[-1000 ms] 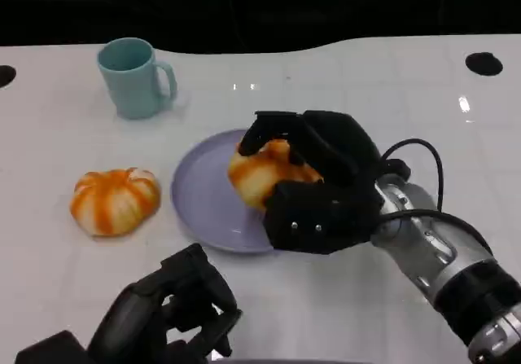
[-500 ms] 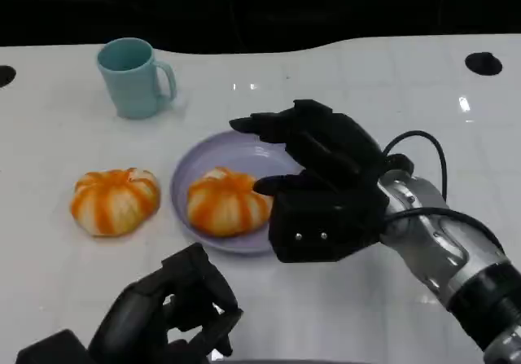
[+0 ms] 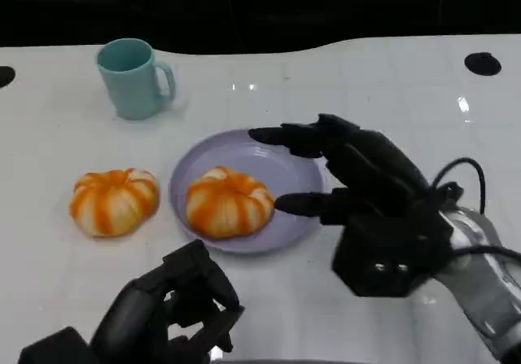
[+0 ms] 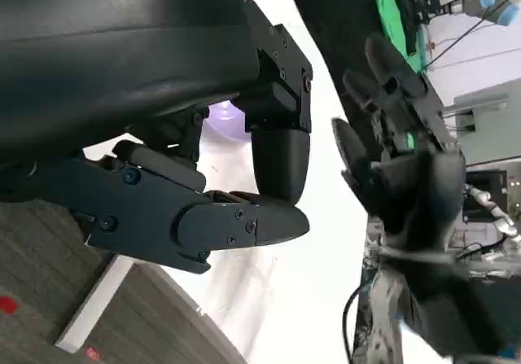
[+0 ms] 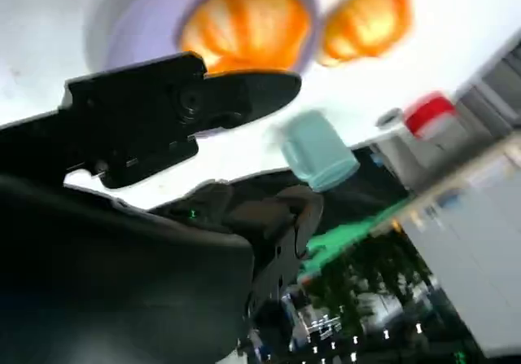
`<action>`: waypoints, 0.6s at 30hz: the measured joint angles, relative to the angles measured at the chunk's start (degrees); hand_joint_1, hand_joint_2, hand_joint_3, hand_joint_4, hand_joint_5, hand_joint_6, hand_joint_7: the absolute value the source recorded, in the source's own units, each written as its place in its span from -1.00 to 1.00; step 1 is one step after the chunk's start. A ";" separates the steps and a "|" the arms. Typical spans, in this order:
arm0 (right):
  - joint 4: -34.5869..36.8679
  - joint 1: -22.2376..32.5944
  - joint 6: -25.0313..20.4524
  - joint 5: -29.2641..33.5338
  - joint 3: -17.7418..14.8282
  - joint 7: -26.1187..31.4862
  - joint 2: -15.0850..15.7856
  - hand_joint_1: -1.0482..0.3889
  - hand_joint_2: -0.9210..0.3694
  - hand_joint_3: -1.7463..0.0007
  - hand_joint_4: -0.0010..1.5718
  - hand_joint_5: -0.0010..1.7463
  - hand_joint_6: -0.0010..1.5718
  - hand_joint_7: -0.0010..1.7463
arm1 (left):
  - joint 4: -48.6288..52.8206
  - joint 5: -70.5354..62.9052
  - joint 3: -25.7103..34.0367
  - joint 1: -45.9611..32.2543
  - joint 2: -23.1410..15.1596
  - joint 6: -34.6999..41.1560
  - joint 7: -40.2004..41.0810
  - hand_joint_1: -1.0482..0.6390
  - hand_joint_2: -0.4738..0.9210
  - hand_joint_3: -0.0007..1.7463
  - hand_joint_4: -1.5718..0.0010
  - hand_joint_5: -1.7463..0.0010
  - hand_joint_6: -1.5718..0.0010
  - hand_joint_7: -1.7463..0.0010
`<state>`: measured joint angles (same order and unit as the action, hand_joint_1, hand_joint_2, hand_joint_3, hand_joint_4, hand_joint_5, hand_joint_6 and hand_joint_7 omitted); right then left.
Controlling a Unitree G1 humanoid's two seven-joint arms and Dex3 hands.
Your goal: Grasp the bread from the table and place it into the plate.
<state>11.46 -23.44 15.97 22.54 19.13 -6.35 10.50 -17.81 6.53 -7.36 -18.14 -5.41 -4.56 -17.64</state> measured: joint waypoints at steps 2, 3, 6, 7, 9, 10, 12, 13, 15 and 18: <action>-3.64 3.71 0.29 -3.18 -1.24 -2.00 0.31 -0.18 -1.00 0.75 -0.61 0.04 -0.25 -0.80 | 0.01 0.00 0.00 0.10 0.00 0.01 0.03 -0.40 1.00 -0.51 0.16 -1.00 0.42 -0.96; -5.49 5.25 -0.03 -4.66 -1.60 -3.23 0.58 -0.15 -1.00 0.74 -0.58 0.07 -0.21 -0.78 | -0.01 0.00 -0.03 0.16 0.01 0.02 0.04 -0.40 1.00 -0.51 0.16 -1.00 0.42 -0.95; -10.60 9.76 -1.23 -9.50 -3.45 -6.50 1.21 -0.02 -1.00 0.73 -0.51 0.24 -0.11 -0.66 | -0.03 -0.03 -0.05 0.27 0.01 0.07 0.07 -0.40 1.00 -0.51 0.16 -1.00 0.41 -0.93; -11.94 11.36 -1.26 -11.58 -4.18 -7.35 1.35 0.06 -0.97 0.69 -0.45 0.33 -0.08 -0.55 | -0.03 0.00 -0.03 0.28 0.01 0.09 0.07 -0.39 1.00 -0.51 0.16 -1.00 0.41 -0.93; -13.87 14.46 -1.28 -15.75 -5.68 -8.94 1.34 0.12 -0.79 0.42 -0.36 0.39 -0.15 -0.23 | -0.04 0.20 -0.01 0.30 0.04 0.36 0.07 -0.39 1.00 -0.51 0.16 -1.00 0.41 -0.93; -14.70 15.93 -1.44 -17.51 -6.23 -9.54 1.32 0.15 -0.63 0.17 -0.30 0.45 -0.19 -0.04 | -0.04 0.45 0.00 0.29 0.06 0.62 0.07 -0.38 1.00 -0.52 0.16 -1.00 0.41 -0.93; -16.09 18.83 -1.47 -20.34 -7.55 -10.24 1.30 0.17 -0.50 -0.04 -0.23 0.49 -0.19 0.12 | -0.04 0.62 0.03 0.29 0.09 0.89 0.07 -0.38 1.00 -0.51 0.15 -1.00 0.41 -0.94; -16.66 19.84 -1.44 -20.99 -8.04 -10.30 1.30 0.20 -0.40 -0.20 -0.18 0.53 -0.16 0.21 | -0.03 0.62 0.05 0.32 0.09 0.90 0.07 -0.38 1.00 -0.51 0.14 -1.00 0.41 -0.94; -17.81 21.81 -0.93 -21.93 -8.90 -10.34 1.30 0.23 -0.29 -0.38 -0.13 0.61 -0.10 0.34 | 0.01 0.59 0.09 0.46 0.08 0.89 0.07 -0.38 1.00 -0.50 0.14 -1.00 0.41 -0.94; -20.45 24.77 -0.62 -23.08 -10.35 -10.77 1.50 0.23 -0.21 -0.49 -0.05 0.71 -0.01 0.46 | 0.42 0.57 0.22 0.84 -0.01 0.64 0.07 -0.39 1.00 -0.50 0.14 -1.00 0.41 -0.94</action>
<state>-8.99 1.33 15.35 -0.54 8.78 -17.12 12.01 -17.39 7.10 -7.14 -17.30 -5.41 -3.93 -17.57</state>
